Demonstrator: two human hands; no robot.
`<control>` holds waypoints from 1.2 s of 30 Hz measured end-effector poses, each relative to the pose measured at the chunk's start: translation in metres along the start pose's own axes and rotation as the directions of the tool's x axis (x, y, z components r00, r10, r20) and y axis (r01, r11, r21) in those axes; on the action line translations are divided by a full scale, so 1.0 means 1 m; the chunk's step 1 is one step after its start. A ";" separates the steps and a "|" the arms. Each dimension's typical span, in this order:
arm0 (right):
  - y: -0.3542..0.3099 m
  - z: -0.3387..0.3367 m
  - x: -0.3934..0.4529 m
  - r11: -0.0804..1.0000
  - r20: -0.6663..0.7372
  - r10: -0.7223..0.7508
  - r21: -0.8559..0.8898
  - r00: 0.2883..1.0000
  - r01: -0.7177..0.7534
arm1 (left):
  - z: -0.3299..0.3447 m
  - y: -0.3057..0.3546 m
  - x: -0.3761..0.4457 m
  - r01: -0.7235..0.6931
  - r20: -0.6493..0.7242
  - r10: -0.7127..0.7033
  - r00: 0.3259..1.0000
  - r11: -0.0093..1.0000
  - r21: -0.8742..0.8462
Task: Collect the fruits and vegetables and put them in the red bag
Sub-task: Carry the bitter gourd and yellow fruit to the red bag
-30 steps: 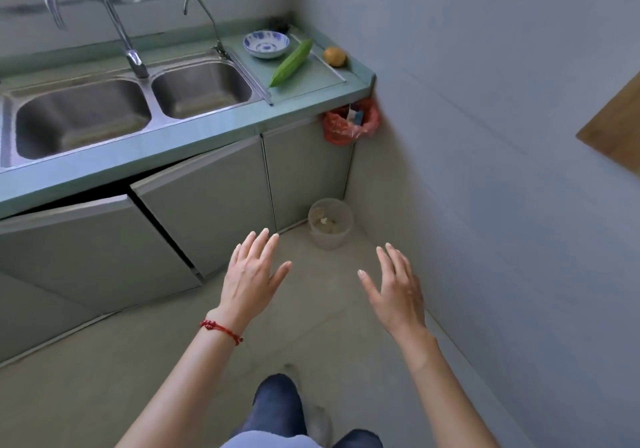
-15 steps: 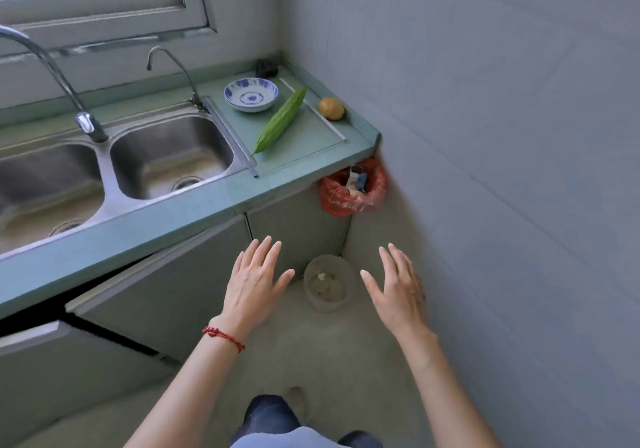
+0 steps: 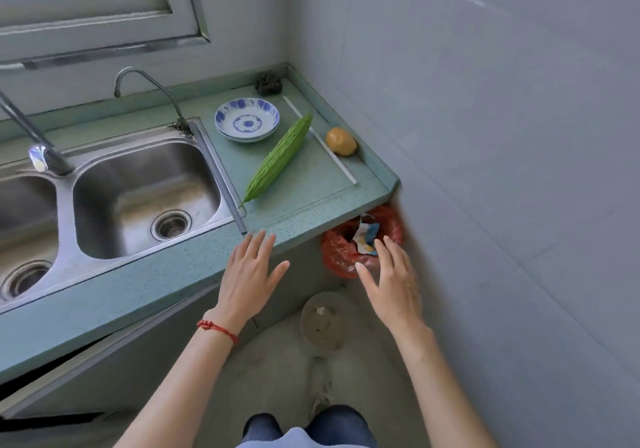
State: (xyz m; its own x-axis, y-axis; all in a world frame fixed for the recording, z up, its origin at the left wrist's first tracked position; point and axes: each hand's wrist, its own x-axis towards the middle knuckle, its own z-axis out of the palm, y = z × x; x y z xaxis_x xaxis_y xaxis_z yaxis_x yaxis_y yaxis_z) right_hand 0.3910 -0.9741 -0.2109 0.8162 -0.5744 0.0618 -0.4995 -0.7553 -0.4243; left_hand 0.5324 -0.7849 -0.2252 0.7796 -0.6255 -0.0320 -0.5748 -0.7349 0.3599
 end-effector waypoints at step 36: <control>-0.014 0.054 0.324 0.993 0.096 0.110 0.026 0.989 -0.113 | 0.004 -0.047 0.324 0.293 0.243 -0.236 0.941 0.928 -0.232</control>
State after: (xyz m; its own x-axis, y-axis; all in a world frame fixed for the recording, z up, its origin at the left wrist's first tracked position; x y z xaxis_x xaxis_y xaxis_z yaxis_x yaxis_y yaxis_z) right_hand 0.6781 -1.1331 -0.2335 0.7804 -0.6211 -0.0723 -0.5808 -0.6772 -0.4518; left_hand 0.8114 -0.9540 -0.2567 0.8086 -0.4786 -0.3422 -0.2471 -0.8041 0.5407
